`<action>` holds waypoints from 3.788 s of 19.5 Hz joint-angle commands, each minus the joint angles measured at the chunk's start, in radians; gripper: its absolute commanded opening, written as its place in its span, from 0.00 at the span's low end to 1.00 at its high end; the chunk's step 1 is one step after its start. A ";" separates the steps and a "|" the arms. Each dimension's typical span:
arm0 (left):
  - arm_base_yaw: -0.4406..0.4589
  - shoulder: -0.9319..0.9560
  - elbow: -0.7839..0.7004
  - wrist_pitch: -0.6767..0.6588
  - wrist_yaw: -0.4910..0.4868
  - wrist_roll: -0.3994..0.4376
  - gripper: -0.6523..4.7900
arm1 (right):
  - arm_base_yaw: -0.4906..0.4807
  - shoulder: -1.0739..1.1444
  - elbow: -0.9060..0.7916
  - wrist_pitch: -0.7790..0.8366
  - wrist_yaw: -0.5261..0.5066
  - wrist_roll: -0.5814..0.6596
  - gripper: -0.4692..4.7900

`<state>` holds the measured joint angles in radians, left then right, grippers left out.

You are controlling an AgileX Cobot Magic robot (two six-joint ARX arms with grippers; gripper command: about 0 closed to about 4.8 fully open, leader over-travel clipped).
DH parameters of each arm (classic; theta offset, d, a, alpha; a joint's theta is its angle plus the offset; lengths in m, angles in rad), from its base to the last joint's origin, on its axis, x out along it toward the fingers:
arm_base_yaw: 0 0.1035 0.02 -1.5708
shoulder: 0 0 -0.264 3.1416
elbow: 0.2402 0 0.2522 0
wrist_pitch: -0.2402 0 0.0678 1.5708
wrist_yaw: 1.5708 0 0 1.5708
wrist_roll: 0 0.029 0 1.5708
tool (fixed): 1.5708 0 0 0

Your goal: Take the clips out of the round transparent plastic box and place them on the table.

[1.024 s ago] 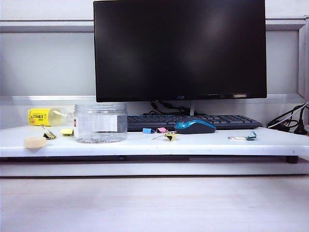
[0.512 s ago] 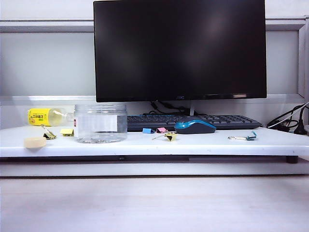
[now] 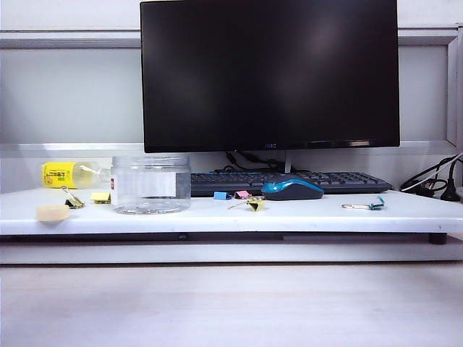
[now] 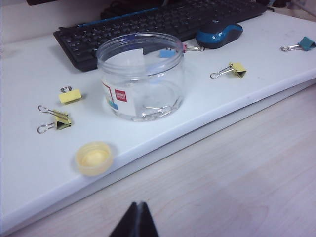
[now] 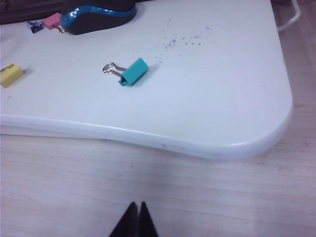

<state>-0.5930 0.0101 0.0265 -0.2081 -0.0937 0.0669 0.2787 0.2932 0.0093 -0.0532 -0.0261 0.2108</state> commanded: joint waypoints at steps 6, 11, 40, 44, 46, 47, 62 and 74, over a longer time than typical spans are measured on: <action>-0.001 0.002 -0.009 -0.006 0.008 0.001 0.11 | 0.009 -0.003 0.000 0.007 0.002 -0.002 0.09; 0.040 0.001 -0.009 -0.007 0.012 0.001 0.11 | 0.036 -0.060 0.000 0.005 0.002 -0.002 0.09; 0.518 0.001 -0.009 -0.007 0.011 0.001 0.11 | -0.186 -0.223 0.001 0.005 0.004 -0.002 0.09; 0.518 0.001 -0.009 -0.006 0.011 0.001 0.11 | -0.186 -0.223 0.001 0.005 0.004 -0.002 0.09; 0.518 0.001 -0.009 -0.006 0.011 0.001 0.11 | -0.186 -0.223 0.001 0.005 0.004 -0.002 0.09; 0.518 0.001 -0.009 -0.006 0.011 0.001 0.11 | -0.186 -0.223 0.001 0.005 0.004 -0.002 0.09; 0.518 0.001 -0.009 -0.006 0.011 0.001 0.11 | -0.186 -0.222 0.001 -0.042 0.016 -0.287 0.09; 0.518 0.001 -0.009 -0.003 -0.020 0.082 0.11 | -0.186 -0.223 0.001 -0.041 0.016 -0.286 0.09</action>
<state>-0.0757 0.0101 0.0246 -0.2020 -0.1093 0.1425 0.0925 0.0700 0.0093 -0.1055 -0.0147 -0.0727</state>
